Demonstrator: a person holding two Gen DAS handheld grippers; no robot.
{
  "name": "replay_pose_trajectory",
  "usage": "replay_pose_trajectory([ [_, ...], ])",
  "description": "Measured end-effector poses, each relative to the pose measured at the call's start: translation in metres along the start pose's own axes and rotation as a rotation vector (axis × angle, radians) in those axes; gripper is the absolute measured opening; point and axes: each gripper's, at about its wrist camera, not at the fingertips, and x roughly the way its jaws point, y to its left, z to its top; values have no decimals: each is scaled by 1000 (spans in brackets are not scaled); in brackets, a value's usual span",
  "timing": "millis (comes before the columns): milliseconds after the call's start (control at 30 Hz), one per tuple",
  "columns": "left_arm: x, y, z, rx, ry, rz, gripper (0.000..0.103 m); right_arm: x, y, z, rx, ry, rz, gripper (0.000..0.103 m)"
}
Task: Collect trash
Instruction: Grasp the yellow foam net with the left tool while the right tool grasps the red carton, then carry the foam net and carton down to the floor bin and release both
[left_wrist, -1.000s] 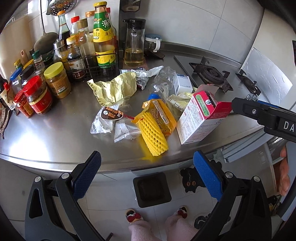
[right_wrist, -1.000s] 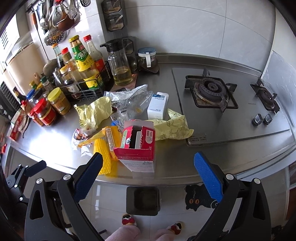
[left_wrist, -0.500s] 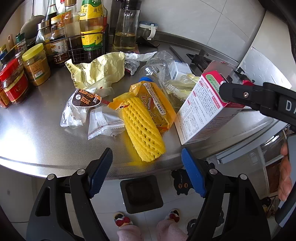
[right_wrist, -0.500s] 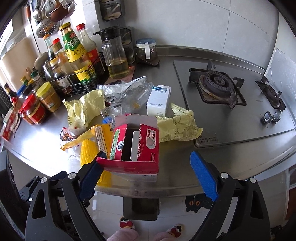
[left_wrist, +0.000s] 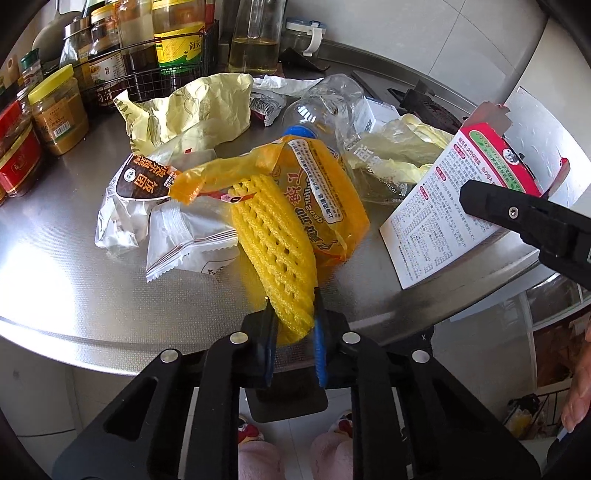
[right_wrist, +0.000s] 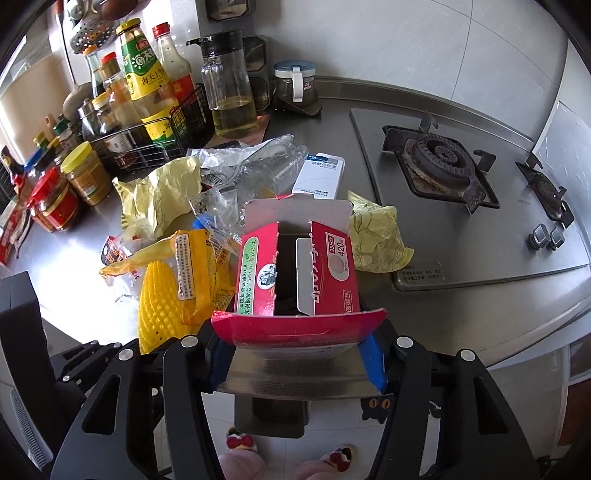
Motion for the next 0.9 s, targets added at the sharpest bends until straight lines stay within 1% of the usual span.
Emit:
replay_pose_trajectory([
  [100,-8,0,1,10,-17,-28,8,-9,-3,-1,19,-19,-9,58],
  [267,-28,-2,-2,49,-42,-65,8,-32,-5,-3,51,-58,-43,58],
  [400,-49,-1,-9,86,-60,-104,7,-58,-7,-11,97,-104,-74,58],
  [500,-61,2,-15,126,-64,-117,7,-71,-8,-19,131,-121,-97,58],
  [600,-68,8,-19,134,-68,-111,7,-78,-6,-27,150,-121,-98,58],
  [700,-76,13,-26,122,-67,-92,7,-82,-2,-34,137,-111,-88,58],
  [800,-73,18,-30,96,-35,-68,7,-84,1,-40,124,-99,-68,58],
  [900,-68,26,-42,51,-4,-60,7,-88,5,-49,94,-96,-52,58],
])
